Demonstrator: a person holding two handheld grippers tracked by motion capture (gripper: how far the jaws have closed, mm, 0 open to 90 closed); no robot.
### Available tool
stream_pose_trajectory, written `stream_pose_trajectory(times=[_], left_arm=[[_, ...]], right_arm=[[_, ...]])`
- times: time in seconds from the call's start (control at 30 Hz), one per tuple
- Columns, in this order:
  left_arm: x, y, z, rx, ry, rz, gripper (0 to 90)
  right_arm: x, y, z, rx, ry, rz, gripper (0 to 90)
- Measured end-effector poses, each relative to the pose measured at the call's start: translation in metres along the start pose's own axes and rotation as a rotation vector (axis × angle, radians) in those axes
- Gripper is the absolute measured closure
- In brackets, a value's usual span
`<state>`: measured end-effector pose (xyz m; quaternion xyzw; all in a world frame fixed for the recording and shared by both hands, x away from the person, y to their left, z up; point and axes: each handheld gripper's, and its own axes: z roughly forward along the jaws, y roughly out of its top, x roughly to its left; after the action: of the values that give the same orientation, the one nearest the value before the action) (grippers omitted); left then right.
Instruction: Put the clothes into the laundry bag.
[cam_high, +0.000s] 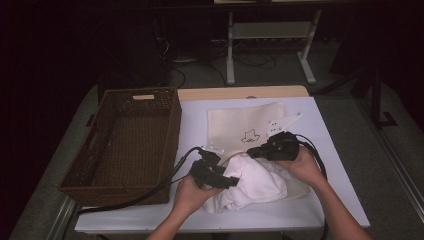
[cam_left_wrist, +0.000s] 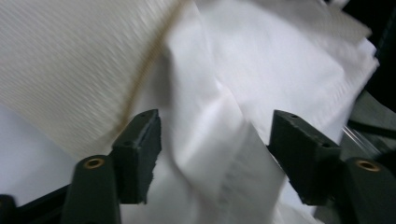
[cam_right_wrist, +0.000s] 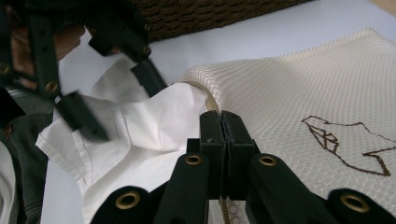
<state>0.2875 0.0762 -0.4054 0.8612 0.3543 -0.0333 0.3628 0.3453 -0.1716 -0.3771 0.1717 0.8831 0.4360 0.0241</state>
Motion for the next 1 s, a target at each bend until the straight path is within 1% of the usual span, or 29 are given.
stream_pose_trajectory(times=[0.03,0.07,0.1,0.13,0.17,0.2,0.23,0.27,0.3,0.33,0.37,0.4,0.43,0.47,0.5,0.53,0.57,0.6,0.63,0.67,0.7,0.73,0.77,0.83,0.87,0.9,0.97,1.0], left_arm=[[-0.003,-0.003,0.003,0.015,0.012,0.018,32.2],[-0.005,-0.006,0.006,0.027,0.012,0.026,32.1],[-0.005,-0.008,0.009,0.028,0.003,0.016,32.1],[-0.005,-0.011,0.014,0.040,-0.008,0.004,31.9],[-0.005,-0.011,0.014,0.040,-0.008,0.004,31.9],[-0.003,-0.014,0.023,0.054,-0.029,-0.019,32.1],[0.000,-0.016,0.030,0.056,-0.037,-0.038,32.8],[0.002,-0.016,0.034,0.059,-0.043,-0.051,35.1],[0.003,-0.016,0.037,0.049,-0.041,-0.053,38.2],[0.003,-0.016,0.037,0.028,-0.034,-0.040,45.1],[0.003,-0.016,0.037,0.018,-0.035,-0.024,57.1],[0.003,-0.016,0.037,0.008,-0.040,-0.011,66.8],[0.003,-0.016,0.037,0.008,-0.040,-0.011,75.0],[0.001,-0.014,0.035,-0.019,-0.049,0.006,82.9],[0.000,-0.012,0.032,-0.038,-0.058,0.007,84.2],[0.000,-0.010,0.030,-0.057,-0.070,0.000,85.1],[-0.001,-0.005,0.023,-0.091,-0.095,-0.003,85.4],[-0.003,0.000,0.016,-0.127,-0.106,-0.003,85.5],[-0.004,0.007,0.009,-0.156,-0.128,-0.006,85.6],[-0.004,0.007,0.009,-0.156,-0.128,-0.006,85.6],[-0.005,0.013,0.002,-0.179,-0.145,-0.007,85.6],[-0.005,0.019,-0.003,-0.196,-0.143,0.003,85.7],[-0.001,0.023,-0.005,-0.194,-0.134,-0.007,85.6],[0.007,0.022,0.001,-0.184,-0.096,-0.023,85.6],[0.007,0.022,0.001,-0.184,-0.096,-0.023,85.6],[0.015,0.022,0.011,-0.192,-0.081,-0.064,85.6],[0.022,0.023,0.026,-0.221,-0.075,-0.112,85.6],[0.024,0.024,0.032,-0.217,-0.061,-0.118,85.6]], right_arm=[[0.001,0.000,0.001,0.006,0.000,-0.007,87.7],[0.002,0.000,0.002,0.012,0.000,-0.006,87.7],[0.002,0.000,0.003,0.016,0.002,-0.011,87.7],[0.002,0.000,0.003,0.017,0.002,-0.010,87.7],[0.002,0.000,0.003,0.017,0.002,-0.010,87.7],[0.003,0.001,0.005,0.023,0.007,-0.011,87.7],[0.003,0.001,0.006,0.022,0.007,-0.013,87.7],[0.004,0.001,0.007,0.022,0.009,-0.019,87.7],[0.005,0.001,0.008,0.025,0.012,-0.022,87.7],[0.006,0.002,0.009,0.027,0.011,-0.023,87.7],[0.007,0.002,0.009,0.026,0.012,-0.026,87.7],[0.007,0.002,0.009,0.023,0.012,-0.027,87.7],[0.007,0.002,0.009,0.023,0.012,-0.027,87.7],[0.006,0.002,0.008,0.019,0.010,-0.026,87.7],[0.006,0.002,0.007,0.017,0.010,-0.024,87.7],[0.005,0.002,0.005,0.008,0.013,-0.019,87.7],[0.006,0.002,0.003,0.001,0.014,-0.021,87.7],[0.006,0.002,0.001,-0.008,0.014,-0.020,87.7],[0.007,0.002,-0.001,-0.018,0.018,-0.020,87.7],[0.007,0.002,-0.001,-0.018,0.018,-0.020,87.7],[0.007,0.003,-0.004,-0.028,0.023,-0.015,87.7],[0.009,0.005,-0.008,-0.040,0.025,-0.021,87.7],[0.009,0.006,-0.010,-0.042,0.025,-0.024,87.7],[0.010,0.008,-0.012,-0.046,0.026,-0.031,87.8],[0.010,0.008,-0.012,-0.046,0.026,-0.031,87.8],[0.011,0.009,-0.012,-0.049,0.034,-0.033,87.8],[0.013,0.011,-0.010,-0.050,0.039,-0.034,87.8],[0.013,0.011,-0.008,-0.047,0.038,-0.040,87.8]])
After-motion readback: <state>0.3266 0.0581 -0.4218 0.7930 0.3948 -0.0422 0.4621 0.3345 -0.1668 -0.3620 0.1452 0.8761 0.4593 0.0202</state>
